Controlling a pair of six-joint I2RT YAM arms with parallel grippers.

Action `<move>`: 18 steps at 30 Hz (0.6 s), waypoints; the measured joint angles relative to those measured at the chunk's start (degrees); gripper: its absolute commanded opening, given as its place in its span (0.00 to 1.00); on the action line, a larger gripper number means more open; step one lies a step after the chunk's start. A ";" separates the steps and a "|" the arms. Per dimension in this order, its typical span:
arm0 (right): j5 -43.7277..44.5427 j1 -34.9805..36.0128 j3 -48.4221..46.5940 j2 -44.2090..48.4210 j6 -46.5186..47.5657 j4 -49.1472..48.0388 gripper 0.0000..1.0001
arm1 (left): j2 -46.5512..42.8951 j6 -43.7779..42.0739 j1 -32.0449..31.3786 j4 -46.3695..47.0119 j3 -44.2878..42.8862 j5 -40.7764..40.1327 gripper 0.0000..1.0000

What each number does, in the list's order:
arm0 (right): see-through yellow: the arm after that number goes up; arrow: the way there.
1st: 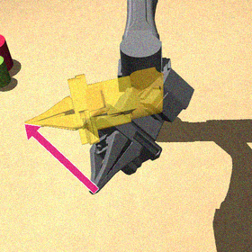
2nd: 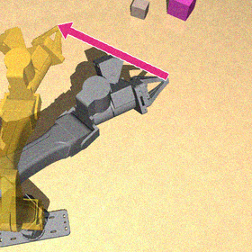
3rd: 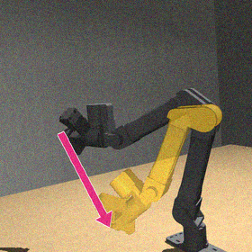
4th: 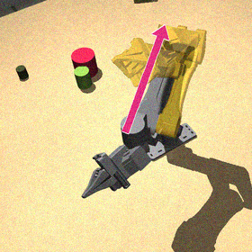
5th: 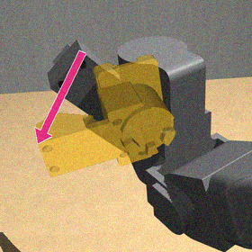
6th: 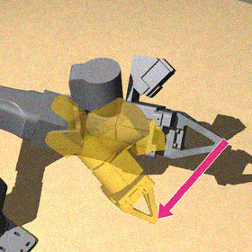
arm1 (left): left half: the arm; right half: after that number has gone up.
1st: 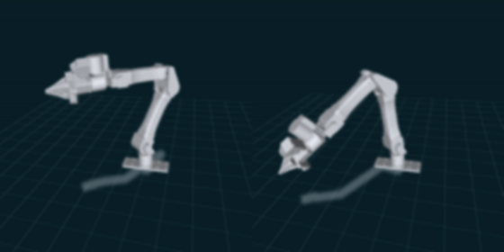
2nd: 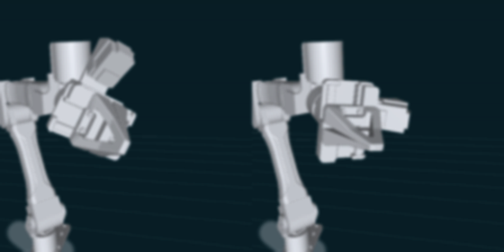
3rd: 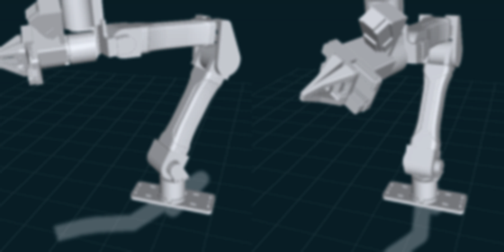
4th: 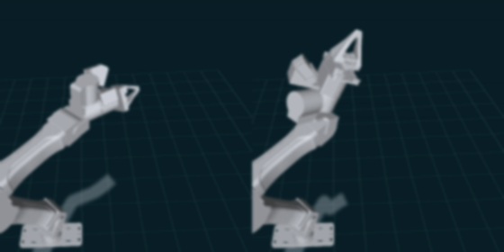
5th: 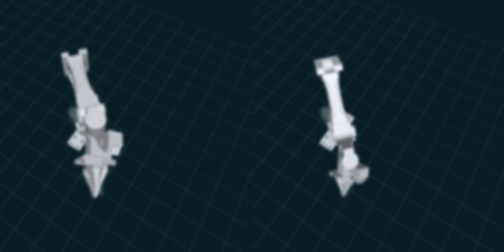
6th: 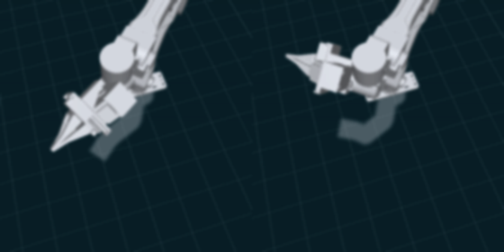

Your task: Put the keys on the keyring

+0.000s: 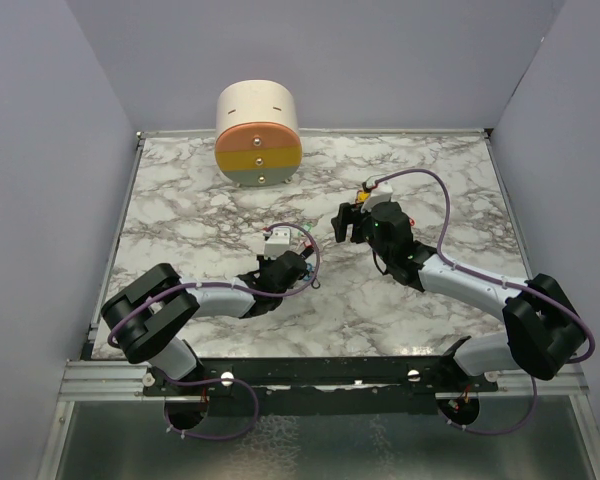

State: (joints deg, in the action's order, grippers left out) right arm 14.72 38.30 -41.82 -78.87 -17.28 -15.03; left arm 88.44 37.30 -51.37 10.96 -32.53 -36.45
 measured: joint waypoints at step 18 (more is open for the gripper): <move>-9.97 0.00 -8.98 -13.70 3.43 5.14 0.63 | -9.51 -4.74 1.07 -8.20 -2.10 1.33 0.00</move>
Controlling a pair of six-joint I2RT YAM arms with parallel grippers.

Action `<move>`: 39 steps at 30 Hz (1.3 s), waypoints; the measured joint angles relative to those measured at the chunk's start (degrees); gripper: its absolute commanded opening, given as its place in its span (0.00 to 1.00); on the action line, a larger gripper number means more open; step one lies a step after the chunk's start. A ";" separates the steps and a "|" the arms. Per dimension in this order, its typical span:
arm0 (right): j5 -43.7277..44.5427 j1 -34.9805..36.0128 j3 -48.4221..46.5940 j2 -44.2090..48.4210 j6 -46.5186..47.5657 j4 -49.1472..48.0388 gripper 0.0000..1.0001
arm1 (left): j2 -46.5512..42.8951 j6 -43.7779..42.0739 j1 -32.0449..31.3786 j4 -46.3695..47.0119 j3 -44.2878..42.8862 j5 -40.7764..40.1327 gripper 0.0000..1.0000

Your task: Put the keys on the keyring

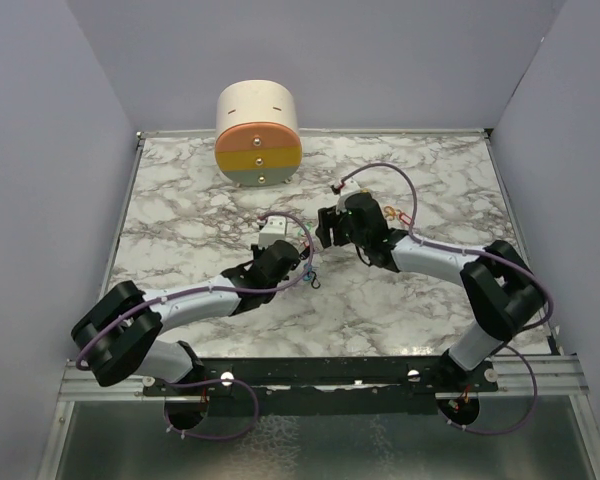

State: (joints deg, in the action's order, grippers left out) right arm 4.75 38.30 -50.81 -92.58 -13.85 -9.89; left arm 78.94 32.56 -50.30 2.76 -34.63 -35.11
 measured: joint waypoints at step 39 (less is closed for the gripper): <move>-0.17 0.00 -15.30 -19.41 -11.67 3.28 0.45 | -2.91 -1.22 2.36 0.63 1.60 2.51 0.00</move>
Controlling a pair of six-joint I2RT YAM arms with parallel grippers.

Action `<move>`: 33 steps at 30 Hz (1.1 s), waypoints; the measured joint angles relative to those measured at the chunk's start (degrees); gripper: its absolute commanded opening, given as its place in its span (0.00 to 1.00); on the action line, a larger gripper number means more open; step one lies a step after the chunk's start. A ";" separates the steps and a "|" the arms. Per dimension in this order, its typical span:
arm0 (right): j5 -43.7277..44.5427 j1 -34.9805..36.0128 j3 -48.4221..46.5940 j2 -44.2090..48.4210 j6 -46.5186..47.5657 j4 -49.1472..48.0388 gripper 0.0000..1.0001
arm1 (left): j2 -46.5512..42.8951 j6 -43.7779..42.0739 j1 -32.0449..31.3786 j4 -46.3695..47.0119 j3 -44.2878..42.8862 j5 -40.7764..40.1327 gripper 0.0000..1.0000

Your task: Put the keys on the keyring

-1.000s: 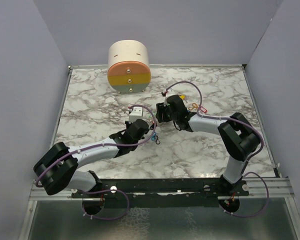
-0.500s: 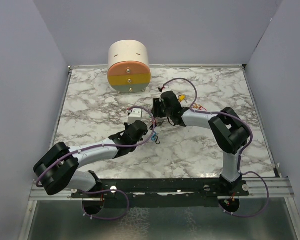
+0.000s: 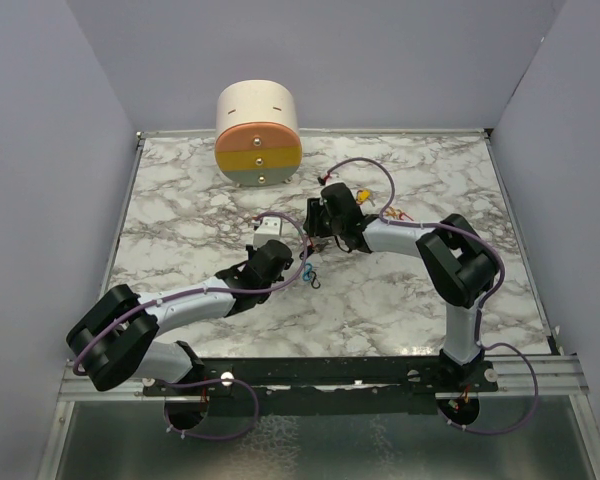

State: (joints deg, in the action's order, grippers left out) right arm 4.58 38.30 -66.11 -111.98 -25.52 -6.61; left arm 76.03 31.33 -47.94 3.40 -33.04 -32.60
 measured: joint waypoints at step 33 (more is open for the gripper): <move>-5.14 0.00 0.07 -1.97 -4.74 0.31 0.28 | -1.88 0.00 0.61 0.46 1.81 0.26 0.00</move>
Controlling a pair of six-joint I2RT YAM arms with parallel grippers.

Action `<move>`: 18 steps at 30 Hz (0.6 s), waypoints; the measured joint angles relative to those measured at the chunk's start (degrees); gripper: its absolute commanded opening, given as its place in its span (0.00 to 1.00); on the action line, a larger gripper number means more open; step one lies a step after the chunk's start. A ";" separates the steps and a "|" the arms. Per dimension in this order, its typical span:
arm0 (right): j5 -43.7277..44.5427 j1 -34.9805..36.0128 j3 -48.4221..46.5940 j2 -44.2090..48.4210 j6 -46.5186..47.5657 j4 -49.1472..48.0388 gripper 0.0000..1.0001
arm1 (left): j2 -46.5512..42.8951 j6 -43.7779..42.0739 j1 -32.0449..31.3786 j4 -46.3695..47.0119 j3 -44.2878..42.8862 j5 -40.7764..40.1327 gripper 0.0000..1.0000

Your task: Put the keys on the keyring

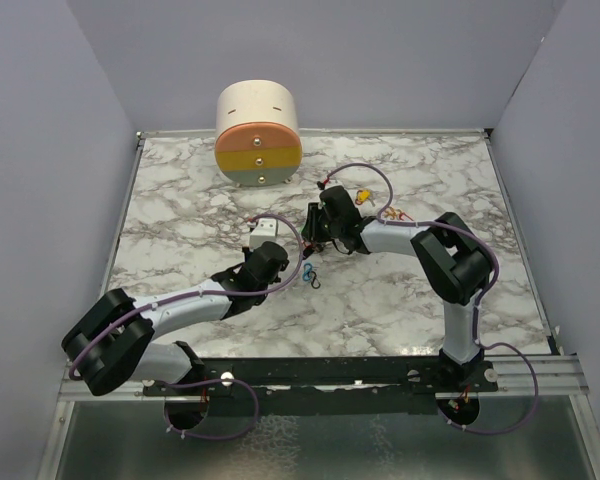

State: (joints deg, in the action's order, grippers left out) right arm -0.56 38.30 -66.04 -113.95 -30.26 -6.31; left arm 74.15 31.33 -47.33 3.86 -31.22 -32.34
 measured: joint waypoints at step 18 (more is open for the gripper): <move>0.35 0.00 0.98 -0.28 -1.57 -1.77 0.01 | 0.00 0.00 0.13 0.00 0.17 0.00 0.00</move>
State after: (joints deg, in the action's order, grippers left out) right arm -0.21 38.30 -65.06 -114.24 -31.83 -8.08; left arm 74.15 31.33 -47.20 3.86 -31.05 -32.34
